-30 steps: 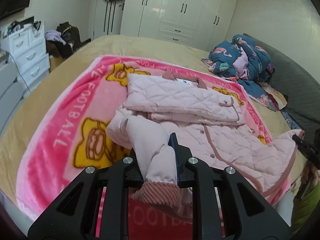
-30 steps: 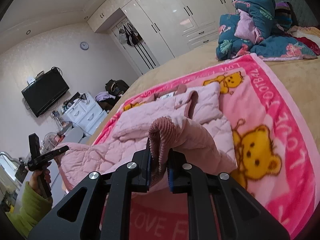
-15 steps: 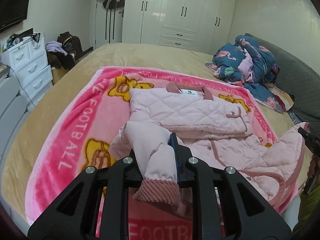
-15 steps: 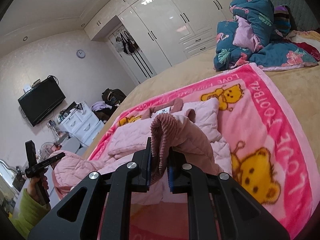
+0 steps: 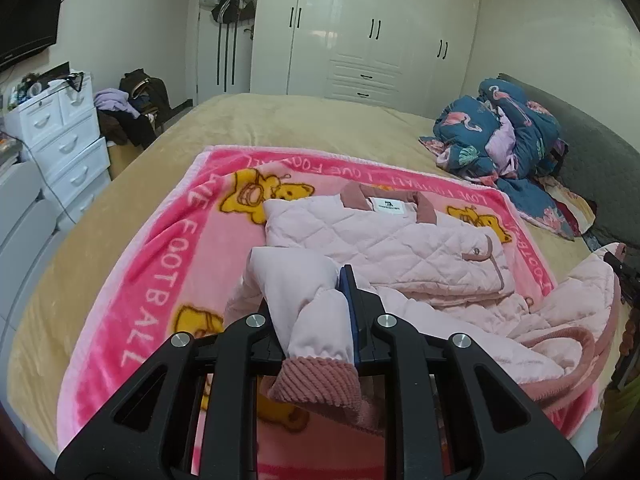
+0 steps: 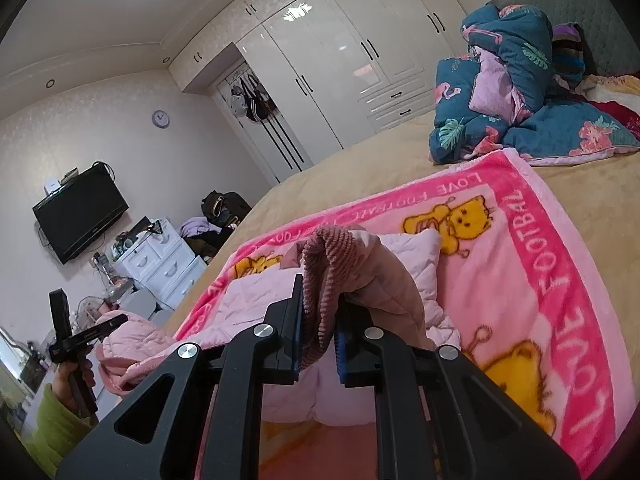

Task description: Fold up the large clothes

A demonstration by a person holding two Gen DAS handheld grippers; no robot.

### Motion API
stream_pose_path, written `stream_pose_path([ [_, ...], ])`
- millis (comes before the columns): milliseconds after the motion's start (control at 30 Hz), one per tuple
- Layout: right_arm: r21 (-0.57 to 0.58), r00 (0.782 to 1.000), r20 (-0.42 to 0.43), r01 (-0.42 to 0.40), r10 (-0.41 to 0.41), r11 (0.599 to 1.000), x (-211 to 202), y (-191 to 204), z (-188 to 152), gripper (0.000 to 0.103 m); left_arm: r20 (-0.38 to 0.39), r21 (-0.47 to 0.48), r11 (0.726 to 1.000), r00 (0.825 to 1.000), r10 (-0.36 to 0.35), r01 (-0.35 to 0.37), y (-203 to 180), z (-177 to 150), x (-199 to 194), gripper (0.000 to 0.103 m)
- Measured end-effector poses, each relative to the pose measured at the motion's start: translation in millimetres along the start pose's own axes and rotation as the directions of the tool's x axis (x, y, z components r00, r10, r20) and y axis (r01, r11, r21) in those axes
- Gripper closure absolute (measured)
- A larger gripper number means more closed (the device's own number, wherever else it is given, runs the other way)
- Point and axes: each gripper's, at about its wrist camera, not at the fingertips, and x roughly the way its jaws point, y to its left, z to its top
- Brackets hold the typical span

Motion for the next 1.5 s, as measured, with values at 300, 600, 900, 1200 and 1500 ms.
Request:
stream_pose_path([
  [300, 0.007, 1.000, 0.013, 0.008, -0.008, 1.000, 11.0, -3.5, 12.1, 0.092, 0.001, -0.010, 1.000, 1.000, 0.017, -0.017, 0.6, 13.0, 7.7, 0.091],
  [600, 0.000, 0.999, 0.033, 0.010, -0.010, 1.000, 21.8, -4.7, 36.3, 0.092, 0.006, -0.010, 0.999, 0.999, 0.039, -0.039, -2.6, 33.3, 13.7, 0.090],
  [900, -0.004, 0.999, 0.034, 0.030, -0.030, 1.000, 39.4, -6.7, 57.5, 0.092, 0.011, -0.004, 0.998, 0.998, 0.062, -0.062, -3.6, 52.6, 26.8, 0.090],
  [1200, 0.028, 0.998, 0.010, 0.068, -0.068, 0.997, 66.8, -21.1, 69.8, 0.092, 0.002, 0.001, 0.997, 0.997, 0.079, -0.079, -1.2, 68.6, 54.9, 0.090],
  [1500, 0.072, 0.991, -0.036, 0.130, -0.128, 0.989, 102.1, -40.5, 72.2, 0.092, 0.002, 0.051, 0.992, 0.993, 0.116, -0.116, -8.5, 71.6, 81.4, 0.089],
])
